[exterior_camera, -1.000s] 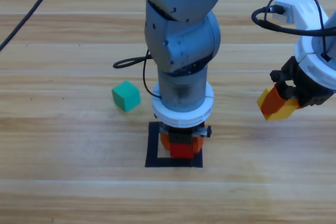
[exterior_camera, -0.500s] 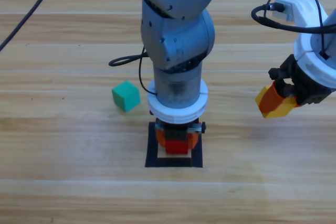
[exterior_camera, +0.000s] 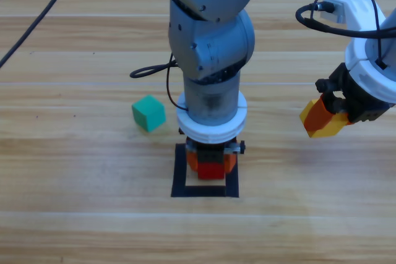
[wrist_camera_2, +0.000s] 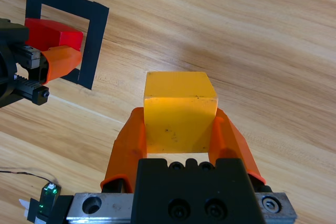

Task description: Stack the blocks in the rectangular block: red at the bottom, yellow in the middle, green on top

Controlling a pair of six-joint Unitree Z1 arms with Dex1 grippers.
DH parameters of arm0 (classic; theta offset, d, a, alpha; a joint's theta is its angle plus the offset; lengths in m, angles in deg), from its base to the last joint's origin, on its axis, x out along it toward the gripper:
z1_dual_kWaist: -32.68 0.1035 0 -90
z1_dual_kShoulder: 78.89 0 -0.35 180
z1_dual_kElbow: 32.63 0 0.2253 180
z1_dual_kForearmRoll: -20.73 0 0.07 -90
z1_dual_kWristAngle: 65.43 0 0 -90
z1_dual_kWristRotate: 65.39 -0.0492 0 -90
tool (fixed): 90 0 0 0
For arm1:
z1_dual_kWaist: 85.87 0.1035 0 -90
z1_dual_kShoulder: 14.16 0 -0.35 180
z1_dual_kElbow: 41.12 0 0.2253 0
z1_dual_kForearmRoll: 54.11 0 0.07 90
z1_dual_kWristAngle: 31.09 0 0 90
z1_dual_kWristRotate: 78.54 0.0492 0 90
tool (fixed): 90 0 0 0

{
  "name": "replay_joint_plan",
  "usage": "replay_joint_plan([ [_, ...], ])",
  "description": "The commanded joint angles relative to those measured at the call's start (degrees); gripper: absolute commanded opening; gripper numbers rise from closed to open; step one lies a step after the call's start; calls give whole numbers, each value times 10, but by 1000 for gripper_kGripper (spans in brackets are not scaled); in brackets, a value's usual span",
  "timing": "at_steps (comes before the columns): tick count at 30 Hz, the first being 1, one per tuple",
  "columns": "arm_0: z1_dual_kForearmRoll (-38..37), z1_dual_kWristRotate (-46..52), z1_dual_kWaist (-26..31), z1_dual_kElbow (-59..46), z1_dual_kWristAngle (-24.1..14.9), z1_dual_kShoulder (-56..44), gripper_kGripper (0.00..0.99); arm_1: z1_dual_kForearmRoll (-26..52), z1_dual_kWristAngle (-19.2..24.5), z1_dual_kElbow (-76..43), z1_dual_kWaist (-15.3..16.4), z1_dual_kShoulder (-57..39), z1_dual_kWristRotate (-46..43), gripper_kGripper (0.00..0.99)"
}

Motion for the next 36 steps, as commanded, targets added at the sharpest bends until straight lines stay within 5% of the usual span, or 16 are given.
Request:
replay_joint_plan([
  [1,6,12,12,1,6,28,140,12,5,-18,-15,7,2,0],
  [27,6,26,12,-19,6,22,163,14,6,-18,-15,13,3,0],
  [29,6,27,12,-15,6,23,342,14,6,-18,-16,13,3,0],
  [31,6,30,12,-8,6,23,922,14,6,-18,-15,13,3,0],
  [32,6,31,12,-9,6,21,986,14,6,-18,-15,13,3,0],
  [36,8,31,12,-10,4,12,990,14,6,-18,-15,12,3,0],
])
